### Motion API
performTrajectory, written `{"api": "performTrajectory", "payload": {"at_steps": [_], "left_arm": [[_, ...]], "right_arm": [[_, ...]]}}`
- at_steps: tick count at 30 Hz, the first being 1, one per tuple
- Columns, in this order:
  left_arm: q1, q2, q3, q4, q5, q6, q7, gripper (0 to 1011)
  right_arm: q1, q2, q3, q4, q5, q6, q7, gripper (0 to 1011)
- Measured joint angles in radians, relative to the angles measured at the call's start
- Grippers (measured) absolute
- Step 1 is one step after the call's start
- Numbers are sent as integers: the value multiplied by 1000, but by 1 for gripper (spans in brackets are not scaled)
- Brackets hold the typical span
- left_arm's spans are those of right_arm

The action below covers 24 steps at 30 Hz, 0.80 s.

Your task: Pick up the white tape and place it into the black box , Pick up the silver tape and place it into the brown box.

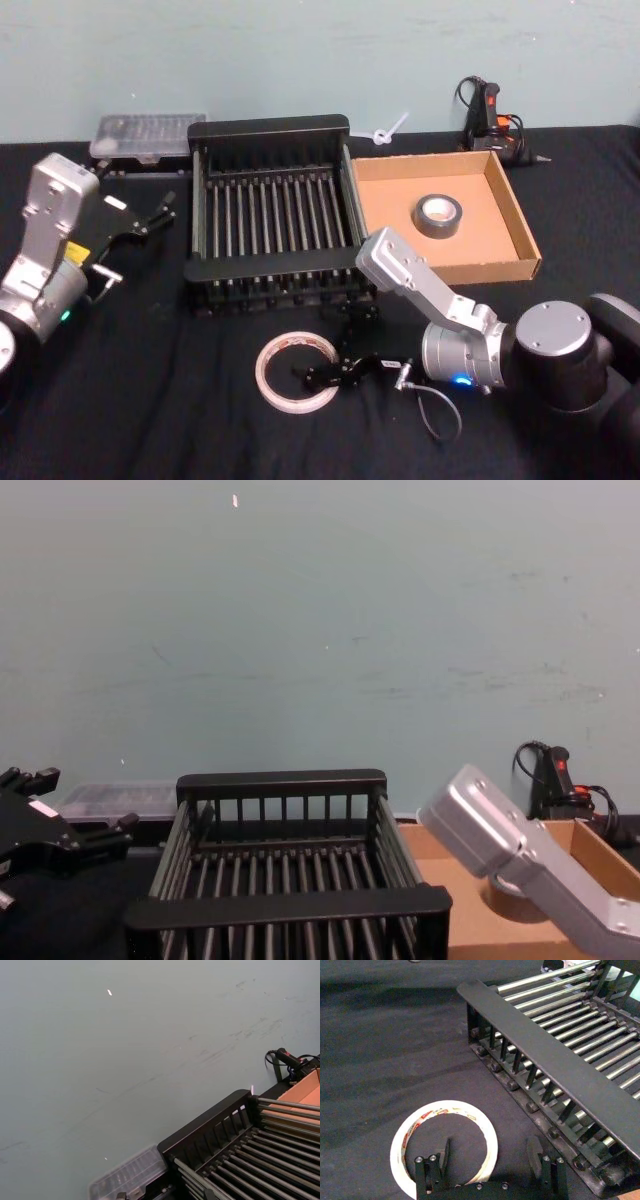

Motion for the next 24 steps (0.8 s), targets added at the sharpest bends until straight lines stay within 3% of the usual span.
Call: {"api": "performTrajectory", "payload": {"at_steps": [13,24], "left_arm": [[0,0,0,0,0,0,0,1001],[0,0,0,0,0,0,0,1001]], "right_arm": [[-1,0,-1,-1,-6,0,-6,993],[-1,0,-1,-1,-4,-1,-4,760]]}}
